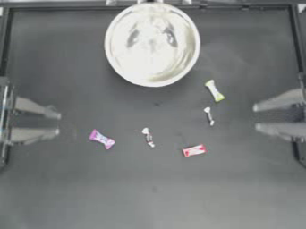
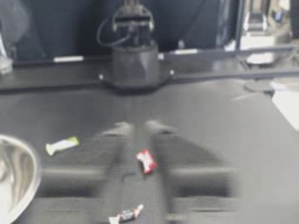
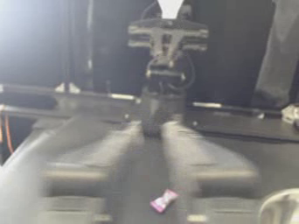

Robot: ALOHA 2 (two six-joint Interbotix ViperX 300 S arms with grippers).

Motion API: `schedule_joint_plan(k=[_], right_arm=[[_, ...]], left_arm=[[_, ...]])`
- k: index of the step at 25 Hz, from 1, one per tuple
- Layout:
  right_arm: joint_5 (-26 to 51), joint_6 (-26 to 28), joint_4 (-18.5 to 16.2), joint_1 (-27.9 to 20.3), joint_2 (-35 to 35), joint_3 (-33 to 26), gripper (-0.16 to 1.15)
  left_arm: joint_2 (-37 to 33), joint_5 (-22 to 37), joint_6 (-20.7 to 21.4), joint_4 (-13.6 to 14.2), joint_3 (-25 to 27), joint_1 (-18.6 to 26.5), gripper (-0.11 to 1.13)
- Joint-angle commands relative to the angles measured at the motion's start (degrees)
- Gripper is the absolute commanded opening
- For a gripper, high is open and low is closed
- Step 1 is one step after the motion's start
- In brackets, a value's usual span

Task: Put candies in bowl

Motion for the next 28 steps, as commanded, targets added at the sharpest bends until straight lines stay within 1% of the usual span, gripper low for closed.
schedule_joint_plan(k=[1, 2, 3, 4, 6, 7, 9, 11, 13, 16, 18, 20, 22, 25, 28], right_arm=[[0.7, 0.18, 0.09, 0.09, 1.32, -1.49, 1.06], [1.41, 0.26, 0.35, 0.09, 1.32, -1.67, 1.04], [2.64, 0.26, 1.05, 0.0, 1.49, -2.02, 1.01], [4.66, 0.26, 2.46, -0.35, 1.49, -2.64, 1.0], [10.63, 0.26, 6.94, -2.11, 1.49, -4.39, 1.0], [15.29, 0.26, 9.67, -4.13, 1.49, -5.71, 1.0], [22.68, 0.26, 12.74, -8.88, 1.49, -7.82, 1.0], [29.18, 0.26, 14.33, -13.97, 1.67, -9.58, 1.0], [34.98, 0.26, 14.94, -18.9, 2.29, -11.43, 0.99], [42.63, 0.35, 15.03, -25.05, 5.01, -14.24, 0.98], [46.85, 0.26, 14.59, -27.6, 8.09, -16.44, 0.98], [49.75, 0.09, 13.18, -28.3, 10.9, -18.37, 0.98], [53.35, 0.26, 10.46, -28.3, 13.89, -20.48, 0.98], [58.62, 1.58, 8.35, -28.56, 18.9, -23.73, 0.98], [59.68, 3.6, 6.24, -28.56, 23.99, -26.63, 0.98]], left_arm=[[0.0, 0.7, -0.09, 0.09, -1.14, 0.0, 1.0], [0.0, 0.97, -0.09, 0.0, -1.14, 0.0, 0.96], [0.0, 1.05, -0.09, -0.09, -1.14, 0.26, 0.95], [0.0, 1.05, -0.09, -0.09, -1.14, 0.35, 0.96], [0.0, 1.05, -0.18, -0.44, -1.14, 0.53, 0.99], [0.0, 1.23, -0.18, -0.53, -1.14, 0.62, 1.01], [0.0, 1.41, -0.18, -0.88, -1.23, 1.05, 1.02], [0.0, 1.49, -0.18, -1.23, -1.23, 1.23, 1.03], [0.0, 1.58, -0.18, -1.32, -1.23, 1.32, 1.03], [0.09, 1.49, -0.26, -1.41, -1.14, 1.41, 1.03], [0.09, 1.58, -0.35, -1.58, -0.97, 1.41, 1.03], [0.09, 1.49, -0.35, -1.85, -0.88, 1.67, 1.03], [0.09, 1.58, -0.35, -2.02, -0.7, 2.02, 1.03], [0.18, 1.67, -0.35, -2.02, -0.53, 2.46, 1.03], [0.18, 2.02, -0.35, -2.02, -0.53, 2.9, 1.03]])
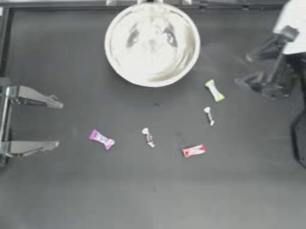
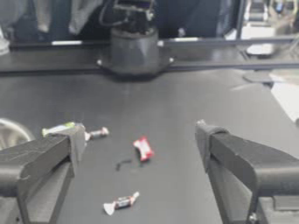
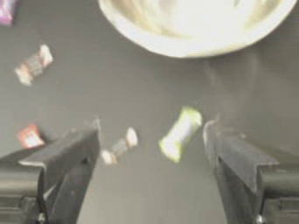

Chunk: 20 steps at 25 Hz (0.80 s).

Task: Put candies in bowl

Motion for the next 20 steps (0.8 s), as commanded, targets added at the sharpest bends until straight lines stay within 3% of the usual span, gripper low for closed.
schedule_joint_plan(k=[1, 8, 20], right_arm=[[1.23, 1.49, -2.9, -0.18, 5.27, -4.75, 0.98], [5.01, 5.36, -5.62, -0.26, 14.15, -8.79, 0.98], [-0.53, 12.83, -7.38, -0.26, 22.41, -5.71, 0.98]], left_arm=[[0.26, 0.18, -0.18, -0.09, -0.53, 0.53, 1.03], [0.62, 0.35, -0.09, -0.09, -0.18, 0.97, 1.03], [0.62, 0.35, -0.09, -0.09, 0.97, 1.49, 1.03]])
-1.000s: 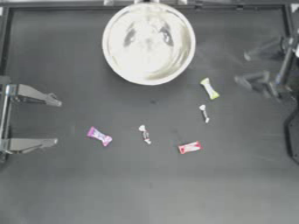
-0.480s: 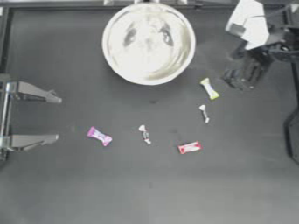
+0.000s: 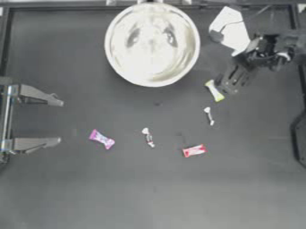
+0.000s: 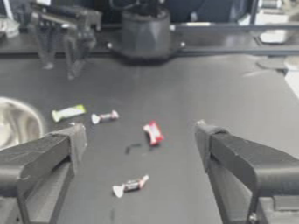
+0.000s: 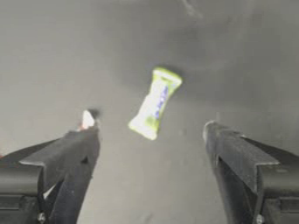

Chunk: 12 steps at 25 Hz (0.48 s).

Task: Put candies in bowl

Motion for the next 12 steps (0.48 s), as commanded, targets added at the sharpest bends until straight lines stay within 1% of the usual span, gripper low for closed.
schedule_joint_plan(k=[1, 7, 9, 12], right_arm=[[-2.11, 1.76, -0.26, 0.0, 1.23, 0.7, 0.98], [-6.42, 2.99, -0.35, 0.0, 5.01, 1.85, 0.98], [-7.82, 3.87, -1.05, 0.0, 6.94, 2.11, 0.98], [-8.26, 5.27, -1.41, 0.0, 9.49, 2.37, 0.98]], left_arm=[[0.62, -0.26, 0.0, 0.0, -0.53, 0.18, 1.03], [0.62, -0.26, 0.09, 0.0, -0.09, 0.35, 1.03], [0.53, -0.53, 0.09, -0.09, 0.09, 0.35, 1.03], [0.44, -0.62, 0.09, -0.09, 0.53, 0.35, 1.03]])
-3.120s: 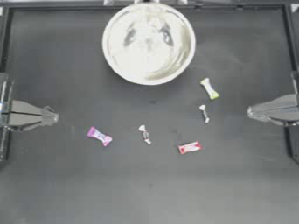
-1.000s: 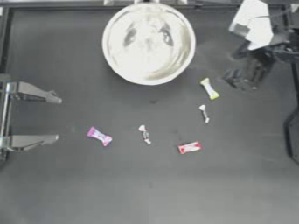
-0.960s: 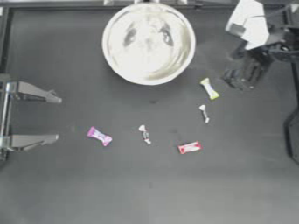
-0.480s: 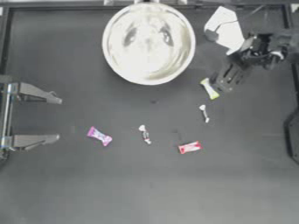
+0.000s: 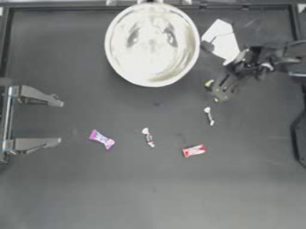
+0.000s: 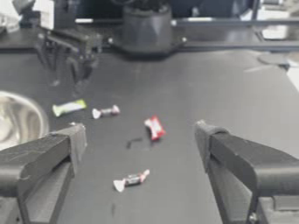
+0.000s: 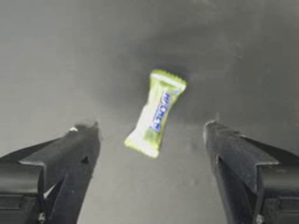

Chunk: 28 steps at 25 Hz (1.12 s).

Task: Put candies in bowl

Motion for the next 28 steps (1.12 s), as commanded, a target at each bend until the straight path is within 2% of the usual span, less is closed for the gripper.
schedule_joint_plan(k=[1, 11, 19, 22, 28], right_arm=[[-0.79, 1.23, -0.35, 0.0, 1.58, -0.35, 0.98], [-4.39, 1.58, 1.05, 0.18, 6.24, -1.05, 0.98], [-4.31, 1.76, 2.11, 1.58, 7.65, -1.49, 0.96], [-3.78, 2.37, 1.67, 2.9, 8.35, -1.76, 0.81], [-3.34, 2.72, 2.02, 4.75, 8.35, -1.76, 0.32]], left_arm=[[0.35, -0.44, 0.09, 0.0, -0.18, 0.18, 1.03], [-0.97, -0.7, 0.09, -0.09, 0.7, 0.35, 1.03], [-1.05, -0.62, 0.09, 0.0, 0.79, 0.62, 1.03], [-1.05, -0.62, 0.09, 0.0, 0.88, 0.7, 1.03], [-1.05, -0.62, -0.09, 0.0, 0.88, 0.7, 1.03]])
